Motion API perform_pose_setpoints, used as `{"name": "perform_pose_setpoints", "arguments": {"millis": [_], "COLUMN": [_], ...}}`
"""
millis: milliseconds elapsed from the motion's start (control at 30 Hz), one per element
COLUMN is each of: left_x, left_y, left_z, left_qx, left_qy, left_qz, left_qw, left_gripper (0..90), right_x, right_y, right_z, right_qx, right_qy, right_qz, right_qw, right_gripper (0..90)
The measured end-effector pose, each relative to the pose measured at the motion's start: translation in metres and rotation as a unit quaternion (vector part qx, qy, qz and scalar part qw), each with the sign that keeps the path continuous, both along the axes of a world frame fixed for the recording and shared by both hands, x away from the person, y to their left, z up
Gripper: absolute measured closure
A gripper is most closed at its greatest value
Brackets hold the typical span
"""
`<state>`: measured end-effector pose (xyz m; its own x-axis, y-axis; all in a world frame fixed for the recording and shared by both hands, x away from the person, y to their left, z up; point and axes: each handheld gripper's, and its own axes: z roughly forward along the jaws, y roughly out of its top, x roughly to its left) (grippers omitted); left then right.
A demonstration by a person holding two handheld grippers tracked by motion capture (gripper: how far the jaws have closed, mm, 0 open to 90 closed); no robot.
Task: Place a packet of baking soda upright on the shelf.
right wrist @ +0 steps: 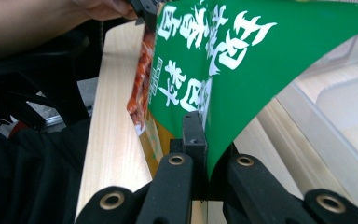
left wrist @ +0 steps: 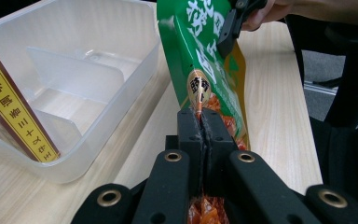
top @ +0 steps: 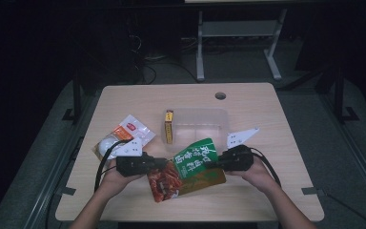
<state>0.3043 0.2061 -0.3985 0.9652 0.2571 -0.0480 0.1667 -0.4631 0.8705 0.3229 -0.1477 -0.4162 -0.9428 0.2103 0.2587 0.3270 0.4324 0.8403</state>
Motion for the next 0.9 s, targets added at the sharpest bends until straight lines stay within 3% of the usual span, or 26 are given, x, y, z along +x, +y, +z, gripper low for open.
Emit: {"name": "perform_pose_setpoints", "arguments": {"millis": [200, 433, 567, 700, 900], "left_x": [0.003, 0.001, -0.01, -0.017, -0.014], "left_y": [0.004, 0.023, 0.032, 0.038, 0.037], "left_z": [-0.001, 0.005, -0.002, -0.011, -0.019], "left_qx": [-0.003, -0.012, 0.005, 0.021, 0.019], "left_qy": [0.008, 0.016, 0.025, 0.032, 0.043], "left_qz": [0.02, 0.056, 0.075, 0.083, 0.089], "left_qw": [0.9998, 0.9982, 0.9968, 0.9958, 0.995], "left_gripper": [76.6, 46.6, 32.6, 25.4, 19.5], "right_x": [-0.004, -0.007, -0.009, -0.008, -0.009], "right_y": [-0.001, -0.001, -0.006, -0.012, -0.019], "right_z": [0.006, 0.014, 0.02, 0.025, 0.036], "right_qx": [0.005, 0.01, 0.014, 0.019, 0.035], "right_qy": [-0.006, -0.02, -0.026, -0.034, -0.037], "right_qz": [0.011, 0.014, 0.006, -0.004, -0.012], "right_qw": [0.9999, 0.9997, 0.9995, 0.9992, 0.9986], "right_gripper": [90.0, 90.0, 90.0, 90.0, 90.0]}}
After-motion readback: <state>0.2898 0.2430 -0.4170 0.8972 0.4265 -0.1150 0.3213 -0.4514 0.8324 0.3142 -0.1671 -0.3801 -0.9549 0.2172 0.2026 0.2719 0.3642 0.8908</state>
